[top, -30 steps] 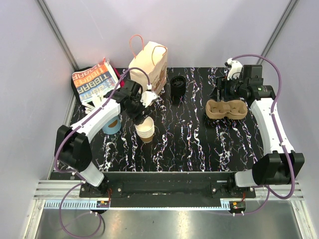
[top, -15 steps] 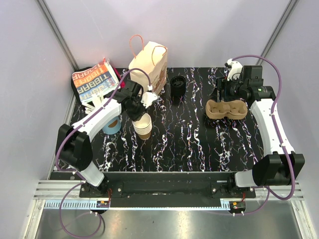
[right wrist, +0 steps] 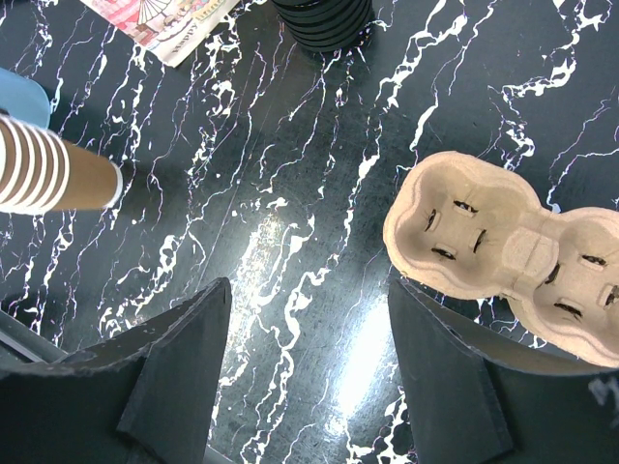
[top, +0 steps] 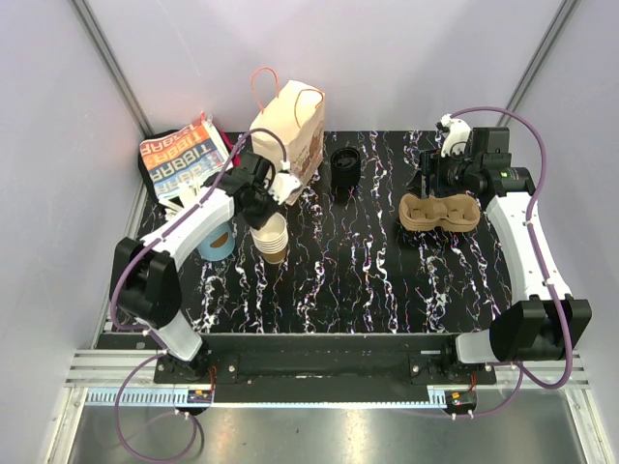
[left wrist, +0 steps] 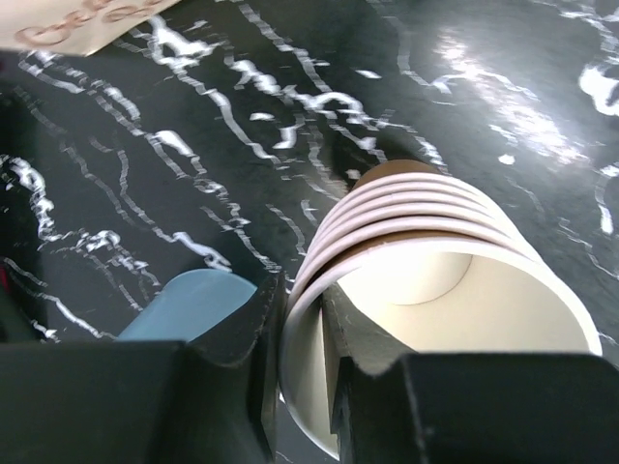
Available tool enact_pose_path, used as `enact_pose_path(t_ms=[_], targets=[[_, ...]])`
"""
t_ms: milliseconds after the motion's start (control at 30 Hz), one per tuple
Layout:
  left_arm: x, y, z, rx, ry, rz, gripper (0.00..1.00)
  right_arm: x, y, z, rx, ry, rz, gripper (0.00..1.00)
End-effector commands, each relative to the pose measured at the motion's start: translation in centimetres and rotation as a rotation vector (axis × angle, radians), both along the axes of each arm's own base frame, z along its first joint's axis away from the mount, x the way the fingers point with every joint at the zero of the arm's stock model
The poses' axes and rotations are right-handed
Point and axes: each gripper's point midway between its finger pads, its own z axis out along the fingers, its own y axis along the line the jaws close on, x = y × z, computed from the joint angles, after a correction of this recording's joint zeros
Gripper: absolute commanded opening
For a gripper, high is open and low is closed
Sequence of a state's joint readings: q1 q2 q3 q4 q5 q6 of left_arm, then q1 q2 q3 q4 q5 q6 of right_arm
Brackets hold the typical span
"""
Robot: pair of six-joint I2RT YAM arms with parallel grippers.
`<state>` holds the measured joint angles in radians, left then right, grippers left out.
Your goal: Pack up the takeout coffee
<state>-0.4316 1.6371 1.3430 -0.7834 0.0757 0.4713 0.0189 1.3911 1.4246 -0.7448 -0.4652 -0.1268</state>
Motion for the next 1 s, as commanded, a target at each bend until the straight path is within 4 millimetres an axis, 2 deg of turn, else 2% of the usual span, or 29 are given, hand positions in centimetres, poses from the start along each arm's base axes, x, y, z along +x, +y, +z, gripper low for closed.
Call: enact_pose_path(t_ms=[0,100,267,600,867,967], targets=[[4.2,2.2,1.2,0.016,-0.085,0.102,0.23,0.0,0.3,2.0,0.005,-0.083,0.015,0.72],[5.4,3.6,1.2,0.023,-0.087,0.142,0.24,0.1,0.3,2.1,0.004,-0.086,0.014,0.72],[7.9,5.6,2.1,0.02,-0.119,0.206,0.25,0.1,0.3,2.0,0.006,-0.082,0.014,0.72],[11.5,8.0,2.6,0.002,-0.147,0.297,0.25,0.2,0.4,2.1,0.011,-0.085,0.014,0.72],[13.3,9.7,2.9,0.016,-0.177,0.358,0.26,0.2,0.3,2.3,0.013,-0.088,0.011,0.72],[13.6,10.1,3.1,0.011,-0.186,0.377,0.3,0.2,0.3,2.3,0.012,-0.088,0.01,0.72]])
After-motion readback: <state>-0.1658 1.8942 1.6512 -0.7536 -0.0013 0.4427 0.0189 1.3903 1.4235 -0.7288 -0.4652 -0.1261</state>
